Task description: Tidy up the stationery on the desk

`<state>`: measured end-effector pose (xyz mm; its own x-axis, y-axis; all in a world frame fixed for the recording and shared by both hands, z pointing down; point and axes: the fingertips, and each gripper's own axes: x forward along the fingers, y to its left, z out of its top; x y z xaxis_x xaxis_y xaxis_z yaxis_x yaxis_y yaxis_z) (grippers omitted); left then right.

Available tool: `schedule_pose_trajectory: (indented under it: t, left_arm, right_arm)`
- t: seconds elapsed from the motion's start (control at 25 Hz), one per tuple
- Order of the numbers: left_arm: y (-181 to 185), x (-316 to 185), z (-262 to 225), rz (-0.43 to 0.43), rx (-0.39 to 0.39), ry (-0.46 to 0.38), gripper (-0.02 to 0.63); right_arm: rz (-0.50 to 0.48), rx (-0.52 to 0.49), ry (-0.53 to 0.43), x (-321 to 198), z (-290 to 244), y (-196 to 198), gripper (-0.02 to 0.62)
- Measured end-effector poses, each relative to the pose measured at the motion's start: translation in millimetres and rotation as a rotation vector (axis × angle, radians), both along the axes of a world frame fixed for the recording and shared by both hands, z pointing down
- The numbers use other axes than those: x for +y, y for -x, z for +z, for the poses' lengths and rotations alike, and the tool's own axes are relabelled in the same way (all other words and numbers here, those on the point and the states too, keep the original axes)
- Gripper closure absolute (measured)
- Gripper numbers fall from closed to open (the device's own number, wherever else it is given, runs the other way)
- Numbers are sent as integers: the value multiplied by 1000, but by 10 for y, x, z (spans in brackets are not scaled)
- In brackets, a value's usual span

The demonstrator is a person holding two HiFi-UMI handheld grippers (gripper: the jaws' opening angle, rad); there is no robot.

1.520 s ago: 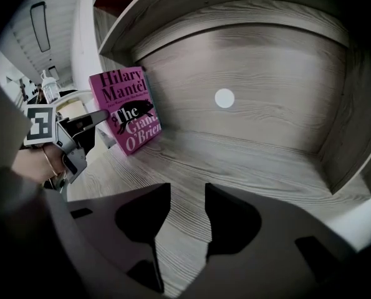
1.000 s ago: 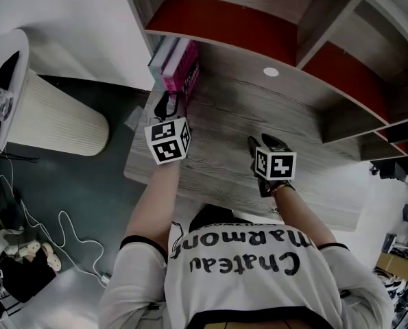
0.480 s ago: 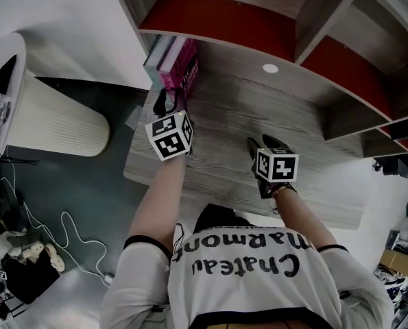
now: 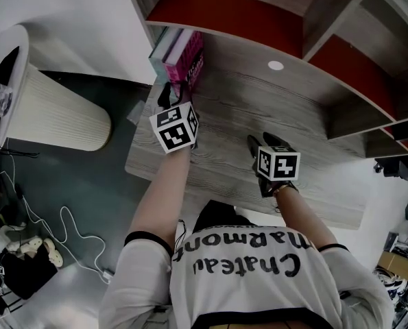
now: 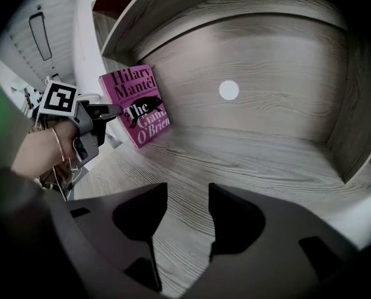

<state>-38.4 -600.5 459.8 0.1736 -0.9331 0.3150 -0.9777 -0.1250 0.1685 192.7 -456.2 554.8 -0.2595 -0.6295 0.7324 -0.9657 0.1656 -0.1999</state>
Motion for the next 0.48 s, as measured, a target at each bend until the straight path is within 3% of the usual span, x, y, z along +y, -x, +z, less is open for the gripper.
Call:
schedule_pose_trajectory:
  t: [0.48]
  left_arm:
    - [0, 11, 7, 2, 12, 5, 426]
  right_arm:
    - [14, -4, -4, 20, -74, -6, 377]
